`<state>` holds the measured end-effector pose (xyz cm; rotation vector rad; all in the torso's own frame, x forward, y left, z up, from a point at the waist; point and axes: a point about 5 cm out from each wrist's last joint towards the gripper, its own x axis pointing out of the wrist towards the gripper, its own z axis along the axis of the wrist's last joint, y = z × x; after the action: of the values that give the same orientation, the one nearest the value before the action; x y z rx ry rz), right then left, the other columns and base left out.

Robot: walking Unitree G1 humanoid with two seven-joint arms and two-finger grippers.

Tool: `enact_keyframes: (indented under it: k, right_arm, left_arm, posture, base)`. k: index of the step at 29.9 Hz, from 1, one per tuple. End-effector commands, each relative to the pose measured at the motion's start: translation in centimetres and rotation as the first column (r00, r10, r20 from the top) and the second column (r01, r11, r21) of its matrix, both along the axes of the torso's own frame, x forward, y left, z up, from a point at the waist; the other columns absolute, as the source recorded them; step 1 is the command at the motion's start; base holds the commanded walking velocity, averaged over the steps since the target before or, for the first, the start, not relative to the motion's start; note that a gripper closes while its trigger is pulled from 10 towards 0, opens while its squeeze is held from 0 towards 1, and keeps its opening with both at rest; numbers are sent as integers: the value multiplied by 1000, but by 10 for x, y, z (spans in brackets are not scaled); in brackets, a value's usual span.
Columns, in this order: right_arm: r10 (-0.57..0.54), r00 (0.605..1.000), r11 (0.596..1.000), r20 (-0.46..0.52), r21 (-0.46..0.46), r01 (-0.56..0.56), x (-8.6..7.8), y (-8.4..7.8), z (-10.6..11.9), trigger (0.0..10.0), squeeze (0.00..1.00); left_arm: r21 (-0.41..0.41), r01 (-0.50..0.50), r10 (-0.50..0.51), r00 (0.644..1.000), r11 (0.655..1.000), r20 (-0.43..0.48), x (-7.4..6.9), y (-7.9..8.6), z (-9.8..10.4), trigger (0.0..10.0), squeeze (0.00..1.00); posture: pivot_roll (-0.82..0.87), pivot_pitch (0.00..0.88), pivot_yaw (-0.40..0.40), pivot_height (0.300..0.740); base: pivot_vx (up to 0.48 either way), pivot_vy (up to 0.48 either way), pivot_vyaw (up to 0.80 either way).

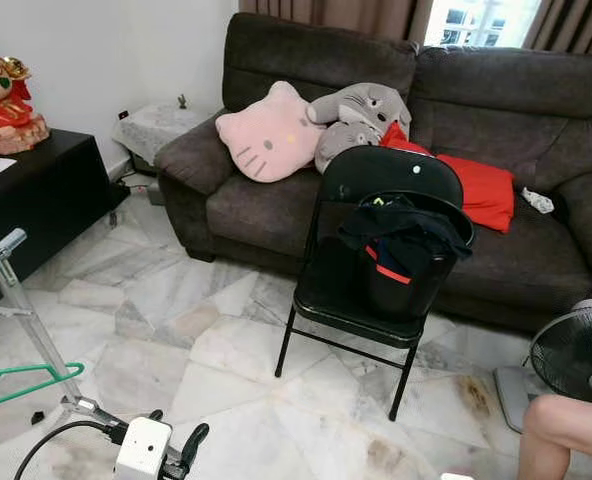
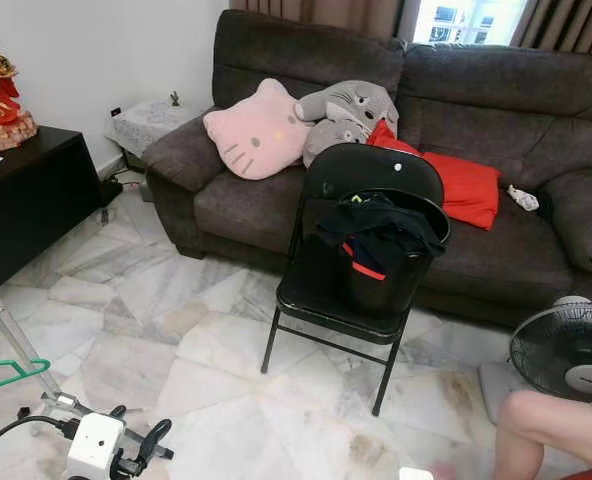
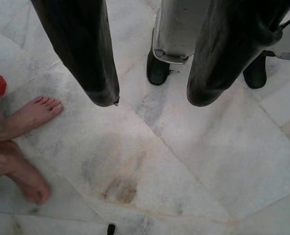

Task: Hang hanger

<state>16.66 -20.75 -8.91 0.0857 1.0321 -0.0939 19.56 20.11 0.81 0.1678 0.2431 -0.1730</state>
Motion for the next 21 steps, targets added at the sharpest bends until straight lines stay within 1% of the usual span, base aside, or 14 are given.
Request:
enact_keyframes:
  k: [1, 11, 17, 21]
  right_arm:
    - [-7, 1000, 1000, -16, -5, 7, -4, 0, -2, 10000, 0]
    - [-15, 1000, 1000, -18, 3, 15, -6, 3, -3, 10000, 0]
    - [-30, 999, 1000, -18, -9, 30, -6, -1, -3, 10000, 0]
    - [-22, 1000, 1000, -17, -15, 21, -7, -5, -2, 10000, 0]
  left_arm:
    - [-3, -15, 15, 1000, 1000, 1, -2, 4, 2, 10000, 0]
    - [16, -1, 1, 1000, 1000, 18, -4, 7, 10, 10000, 0]
    - [16, -8, 8, 1000, 1000, 19, -5, 8, 13, 10000, 0]
    - [10, -16, 16, 1000, 1000, 20, -6, 8, 14, 10000, 0]
  posture:
    - [132, 0, -52, 740]
    - [129, 0, -35, 740]
    - [139, 0, -46, 740]
    - [117, 0, -50, 740]
  base:
    - [0, 0, 0]
    - [0, 0, 0]
    - [0, 0, 0]
    - [244, 0, 0]
